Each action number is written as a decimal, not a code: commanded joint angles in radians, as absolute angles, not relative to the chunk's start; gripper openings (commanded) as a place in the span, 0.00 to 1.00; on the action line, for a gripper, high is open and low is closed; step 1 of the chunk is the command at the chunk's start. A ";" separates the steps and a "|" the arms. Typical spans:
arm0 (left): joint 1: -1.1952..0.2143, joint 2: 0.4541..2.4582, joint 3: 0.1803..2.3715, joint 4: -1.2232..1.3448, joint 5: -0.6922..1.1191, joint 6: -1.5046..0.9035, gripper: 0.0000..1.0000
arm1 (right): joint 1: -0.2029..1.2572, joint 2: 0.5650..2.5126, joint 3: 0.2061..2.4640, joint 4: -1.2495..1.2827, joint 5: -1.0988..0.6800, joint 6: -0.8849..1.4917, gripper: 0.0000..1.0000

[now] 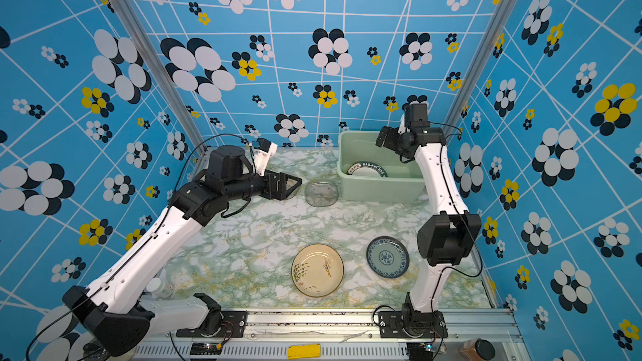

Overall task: Place the plates into the plastic bin on the countertop
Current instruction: Place the plate in the plastic bin, then pick up the plate from the bottom-center of the table.

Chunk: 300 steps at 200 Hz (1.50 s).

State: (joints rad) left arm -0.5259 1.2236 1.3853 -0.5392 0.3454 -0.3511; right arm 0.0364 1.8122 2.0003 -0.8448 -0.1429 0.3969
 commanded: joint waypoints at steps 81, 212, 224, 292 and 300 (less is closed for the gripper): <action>-0.487 0.949 1.110 -0.651 0.253 -0.804 0.99 | 0.385 1.266 1.399 -0.787 -0.238 0.659 0.90; -0.340 1.115 0.833 -0.701 0.555 -0.872 0.99 | 0.734 1.475 1.017 -0.697 -0.263 0.611 0.80; -0.352 1.129 0.822 -0.703 0.564 -0.866 0.99 | 0.735 1.500 1.000 -0.692 -0.268 0.604 0.79; -0.460 1.203 0.791 -0.692 0.609 -0.879 0.99 | 0.735 1.557 0.881 -0.602 -0.296 0.651 0.71; -0.468 1.210 0.787 -0.690 0.611 -0.883 0.99 | 0.734 1.564 0.867 -0.590 -0.301 0.656 0.69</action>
State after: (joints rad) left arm -0.4423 1.1942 0.8047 -0.6853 0.5804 -0.8902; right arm 0.7311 1.5394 0.9028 -0.6315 -0.2729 0.6403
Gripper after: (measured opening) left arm 0.992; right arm 0.709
